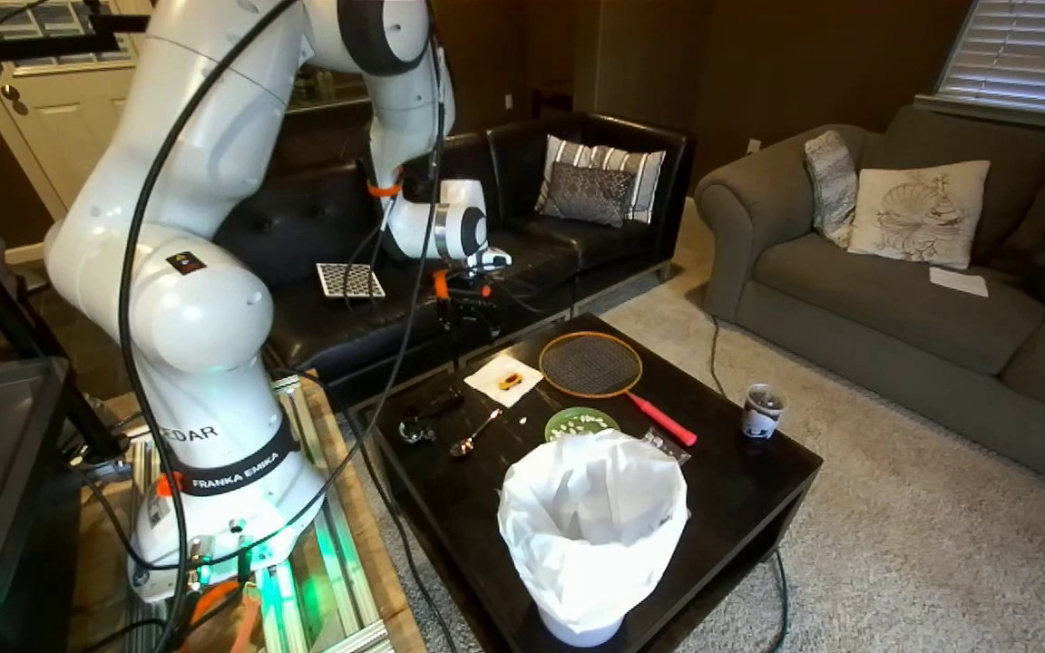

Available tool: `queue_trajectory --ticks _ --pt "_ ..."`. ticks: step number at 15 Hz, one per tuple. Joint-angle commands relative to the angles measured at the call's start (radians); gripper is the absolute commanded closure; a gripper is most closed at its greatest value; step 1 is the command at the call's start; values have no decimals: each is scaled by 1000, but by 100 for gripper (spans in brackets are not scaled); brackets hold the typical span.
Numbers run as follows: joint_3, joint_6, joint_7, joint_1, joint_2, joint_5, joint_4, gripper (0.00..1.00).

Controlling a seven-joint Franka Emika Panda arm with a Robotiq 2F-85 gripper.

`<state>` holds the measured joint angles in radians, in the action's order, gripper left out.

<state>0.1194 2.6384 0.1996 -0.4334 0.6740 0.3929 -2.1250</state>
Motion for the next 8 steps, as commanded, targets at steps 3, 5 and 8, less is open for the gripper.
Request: queue_trajectory --ticks 3,5,8 --pt "-59 66 -25 -37 227 -19 204 0" --pt "-48 64 -63 -15 286 -39 258 0" --pt "-67 62 -41 -32 239 -38 198 0"
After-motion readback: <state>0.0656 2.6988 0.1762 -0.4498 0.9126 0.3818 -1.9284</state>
